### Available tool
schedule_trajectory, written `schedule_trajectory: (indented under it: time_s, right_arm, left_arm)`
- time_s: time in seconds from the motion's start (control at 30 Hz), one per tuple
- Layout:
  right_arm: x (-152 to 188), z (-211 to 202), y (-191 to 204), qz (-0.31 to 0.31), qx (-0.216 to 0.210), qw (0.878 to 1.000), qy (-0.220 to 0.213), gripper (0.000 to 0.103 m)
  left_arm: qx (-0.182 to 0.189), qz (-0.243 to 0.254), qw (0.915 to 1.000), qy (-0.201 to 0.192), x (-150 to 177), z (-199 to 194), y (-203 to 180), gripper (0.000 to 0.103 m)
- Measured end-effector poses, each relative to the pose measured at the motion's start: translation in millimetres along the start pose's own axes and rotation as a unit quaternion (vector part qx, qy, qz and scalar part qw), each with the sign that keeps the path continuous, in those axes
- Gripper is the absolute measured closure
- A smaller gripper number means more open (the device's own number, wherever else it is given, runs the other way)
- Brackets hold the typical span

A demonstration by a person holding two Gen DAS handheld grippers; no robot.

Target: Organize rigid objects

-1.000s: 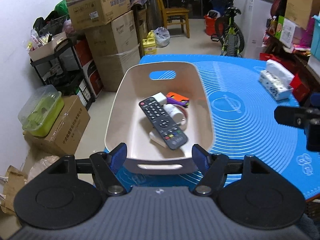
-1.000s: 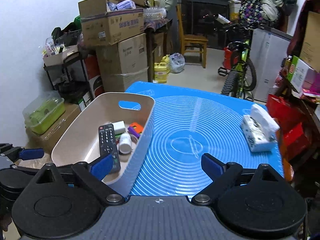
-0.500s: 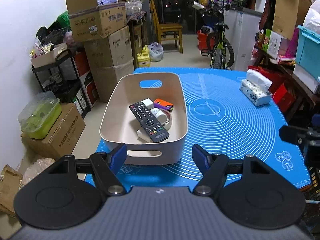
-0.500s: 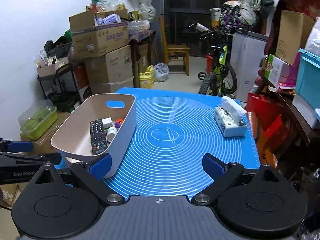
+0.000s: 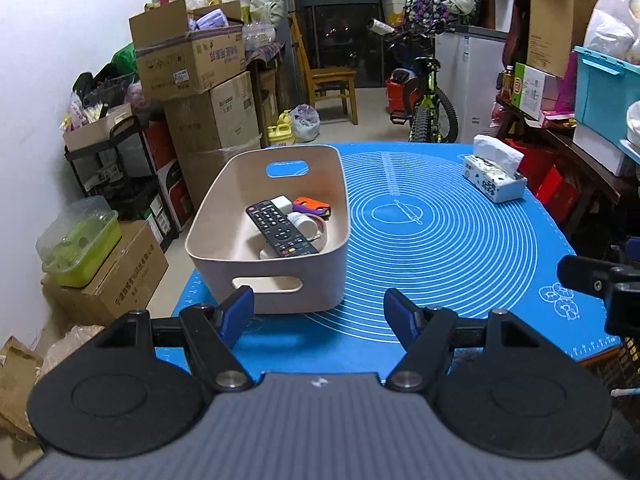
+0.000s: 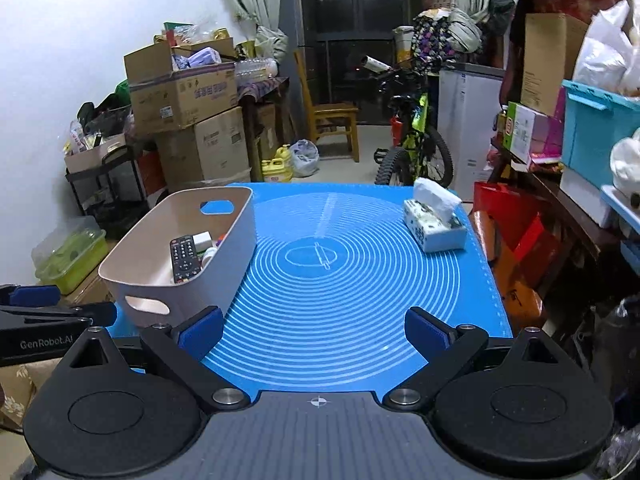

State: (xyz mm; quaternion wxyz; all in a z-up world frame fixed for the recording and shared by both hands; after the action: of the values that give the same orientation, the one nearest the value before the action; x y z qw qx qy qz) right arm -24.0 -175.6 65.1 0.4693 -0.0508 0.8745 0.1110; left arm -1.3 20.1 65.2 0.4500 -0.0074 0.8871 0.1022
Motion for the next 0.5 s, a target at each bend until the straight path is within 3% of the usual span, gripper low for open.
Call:
schedule_trajectory:
  time_s: [0.17, 0.5]
  right_arm:
    - [18, 0, -2, 0.002, -0.003, 1.000, -0.003, 0.006]
    - [55, 10, 14, -0.026, -0.012, 1.000, 0.008, 0.006]
  left_arm:
    - [0.008, 0.006, 0.9999, -0.011, 13, 1, -11, 0.031]
    - [0.012, 0.016, 0.9997, 0.015, 43, 9, -19, 0.031]
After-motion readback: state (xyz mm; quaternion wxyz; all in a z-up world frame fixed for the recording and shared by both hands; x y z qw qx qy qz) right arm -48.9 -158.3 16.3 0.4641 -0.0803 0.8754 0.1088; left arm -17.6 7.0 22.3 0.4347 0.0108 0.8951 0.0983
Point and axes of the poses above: each gripper's, at about its wrist camera, not at the fingertips, and z roughly the way its jaws point, y to its left, x to its underside, the point moved 4 cm from there along z, roughly the way its jaws point, and after that the axes turned 7 degrees about -x, right-handed, at the moved point
